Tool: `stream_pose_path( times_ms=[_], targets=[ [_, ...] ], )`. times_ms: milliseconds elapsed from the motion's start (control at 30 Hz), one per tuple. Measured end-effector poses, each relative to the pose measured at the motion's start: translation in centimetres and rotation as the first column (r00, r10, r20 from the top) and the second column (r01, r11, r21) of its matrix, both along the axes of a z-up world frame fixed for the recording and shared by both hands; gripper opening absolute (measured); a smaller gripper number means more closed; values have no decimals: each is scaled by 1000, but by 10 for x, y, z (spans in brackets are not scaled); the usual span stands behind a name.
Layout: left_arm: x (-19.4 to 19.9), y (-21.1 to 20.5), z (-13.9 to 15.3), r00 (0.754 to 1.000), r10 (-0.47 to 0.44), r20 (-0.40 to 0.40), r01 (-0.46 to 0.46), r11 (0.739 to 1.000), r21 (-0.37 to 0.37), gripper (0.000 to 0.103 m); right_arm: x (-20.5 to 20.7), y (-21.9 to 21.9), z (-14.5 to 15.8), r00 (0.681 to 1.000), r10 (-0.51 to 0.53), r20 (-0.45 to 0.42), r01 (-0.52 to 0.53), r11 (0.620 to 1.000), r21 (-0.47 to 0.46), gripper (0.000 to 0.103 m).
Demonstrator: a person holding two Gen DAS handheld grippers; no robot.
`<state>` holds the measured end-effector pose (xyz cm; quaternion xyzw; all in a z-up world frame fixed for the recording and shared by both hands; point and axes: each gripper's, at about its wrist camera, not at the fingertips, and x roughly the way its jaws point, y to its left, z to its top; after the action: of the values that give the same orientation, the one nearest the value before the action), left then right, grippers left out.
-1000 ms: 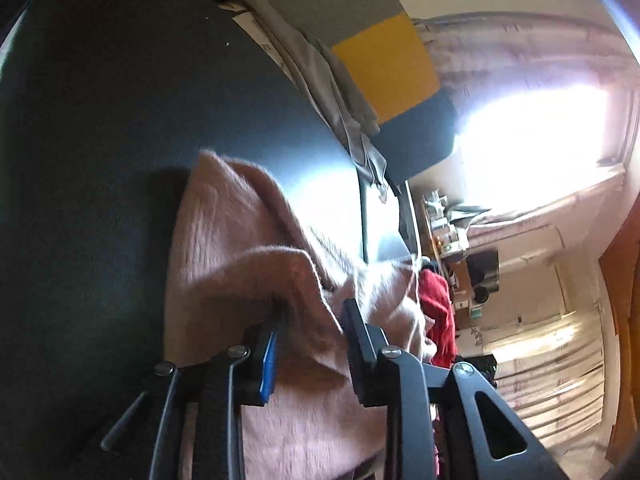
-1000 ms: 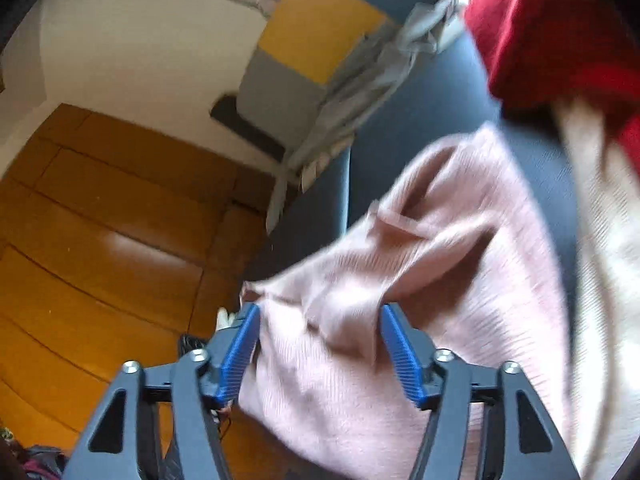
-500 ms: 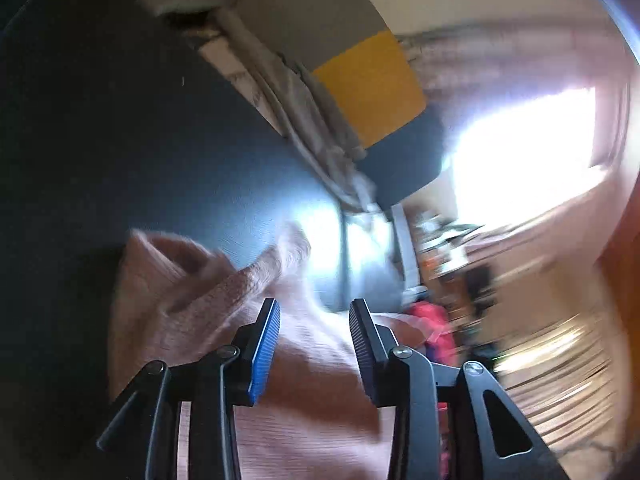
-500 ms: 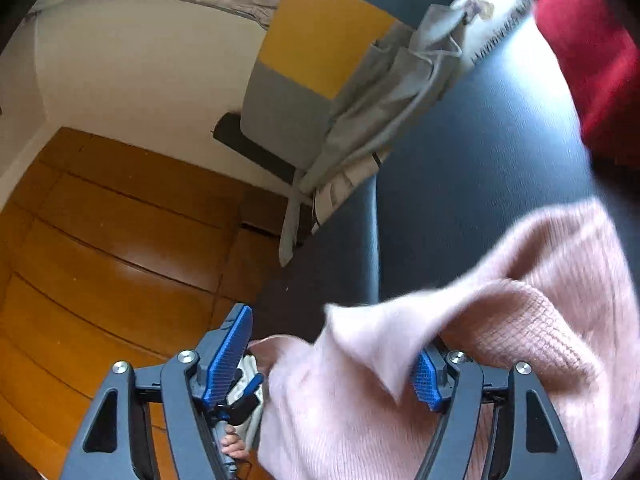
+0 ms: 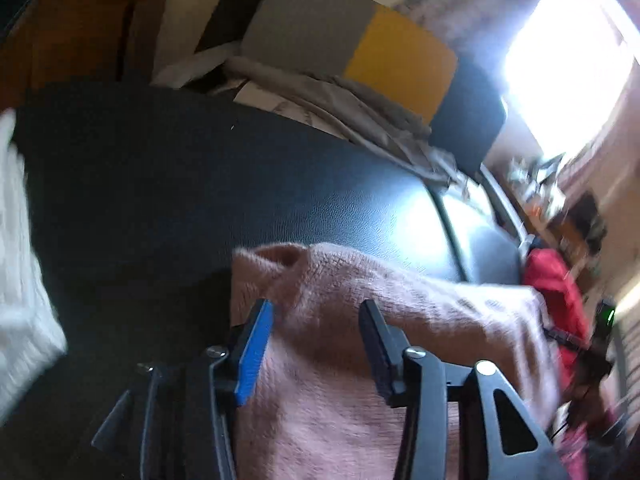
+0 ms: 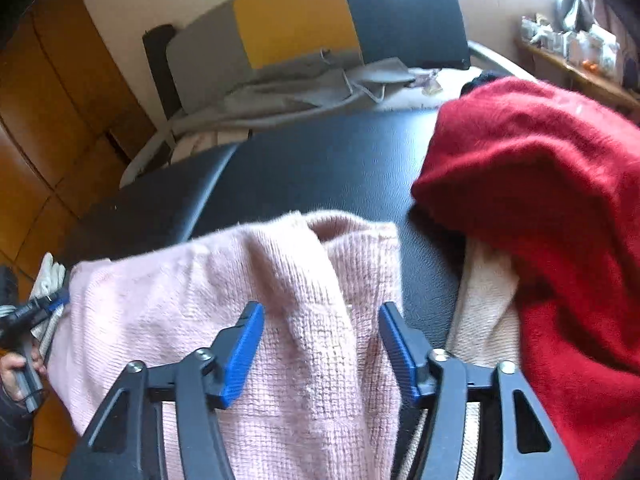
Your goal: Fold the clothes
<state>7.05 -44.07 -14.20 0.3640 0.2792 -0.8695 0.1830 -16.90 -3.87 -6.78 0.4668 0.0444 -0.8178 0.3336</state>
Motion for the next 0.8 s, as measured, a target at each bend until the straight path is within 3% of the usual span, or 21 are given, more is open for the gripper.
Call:
stream_pose_path(
  times_ms=[33, 100, 200, 267, 300, 367, 433, 500, 633, 700, 767, 800],
  targets=[
    [-4, 1, -2, 1000, -16, 27, 17, 999, -35, 48, 0, -5, -4, 1000, 15, -7, -15, 999, 31, 44],
    [-10, 3, -9, 996, -72, 50, 74, 997, -27, 49, 1, -12, -9, 999, 46, -22, -44, 996, 82, 30],
    [-14, 13, -16, 981, -173, 87, 177, 983, -46, 49, 14, -20, -11, 992, 92, -91, -75, 983, 167, 17],
    [-14, 21, -15, 973, -172, 156, 193, 973, -127, 19, 21, -24, -11, 983, 116, -145, -80, 968, 237, 14],
    [-13, 19, -14, 974, -161, 161, 182, 975, -127, 13, 23, -27, -11, 977, 124, -172, -74, 958, 276, 11],
    [-7, 10, -15, 980, -98, 175, 121, 985, -125, 6, 26, -25, -17, 966, 134, -221, -45, 928, 369, 10],
    [-3, 2, -18, 985, -75, 157, 90, 991, -95, 7, 26, -19, -24, 959, 131, -253, -9, 901, 434, 10],
    [-2, -2, -18, 987, -51, 154, 65, 994, -85, 7, 19, -9, -24, 970, 80, -231, 14, 925, 381, 10],
    [-4, 18, 7, 982, 39, 185, -2, 980, -197, 15, 22, -14, -14, 967, 71, -245, 33, 917, 397, 12],
    [6, 37, 31, 995, 37, 92, -14, 971, -238, 19, 28, -14, -4, 963, 65, -262, 41, 924, 381, 19],
    [4, 62, 49, 999, -31, 7, 32, 972, -233, 22, 40, -19, 15, 948, 61, -312, 44, 947, 318, 22],
    [-2, 76, 50, 997, -79, -3, 76, 969, -233, 22, 47, -21, 24, 941, 62, -332, 36, 958, 283, 28]
  ],
)
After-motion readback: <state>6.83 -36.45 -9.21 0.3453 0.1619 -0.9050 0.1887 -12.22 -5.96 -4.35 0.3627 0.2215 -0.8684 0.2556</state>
